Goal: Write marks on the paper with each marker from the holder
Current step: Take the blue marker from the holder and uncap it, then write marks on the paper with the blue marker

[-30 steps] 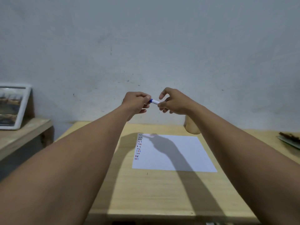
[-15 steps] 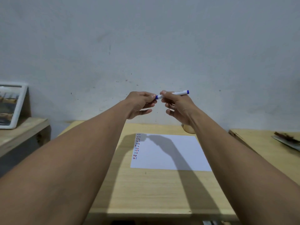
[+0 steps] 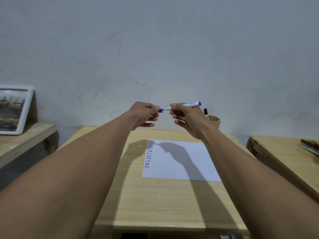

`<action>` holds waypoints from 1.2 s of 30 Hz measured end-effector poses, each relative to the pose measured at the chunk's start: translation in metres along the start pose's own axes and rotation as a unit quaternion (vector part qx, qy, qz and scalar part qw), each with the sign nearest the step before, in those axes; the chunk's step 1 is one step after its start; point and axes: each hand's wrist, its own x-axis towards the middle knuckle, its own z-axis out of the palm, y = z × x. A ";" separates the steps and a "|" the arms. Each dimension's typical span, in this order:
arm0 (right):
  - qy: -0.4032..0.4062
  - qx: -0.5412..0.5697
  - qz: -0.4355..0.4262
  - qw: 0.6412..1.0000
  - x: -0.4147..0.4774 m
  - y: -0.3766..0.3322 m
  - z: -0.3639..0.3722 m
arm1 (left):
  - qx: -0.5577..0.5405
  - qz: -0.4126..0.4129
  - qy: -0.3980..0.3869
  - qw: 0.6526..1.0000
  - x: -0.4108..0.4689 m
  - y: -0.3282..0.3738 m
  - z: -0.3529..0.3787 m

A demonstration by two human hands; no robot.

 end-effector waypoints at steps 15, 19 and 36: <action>-0.011 -0.121 0.019 0.992 0.003 0.040 0.017 | 0.261 0.038 0.161 0.951 -0.004 -0.109 -0.022; -0.008 -0.136 0.023 0.990 0.002 0.045 0.023 | 0.274 0.028 0.133 0.952 -0.010 -0.131 -0.014; 0.000 -0.228 0.002 0.974 -0.023 0.051 0.033 | 0.480 0.066 0.134 0.865 -0.071 -0.146 -0.004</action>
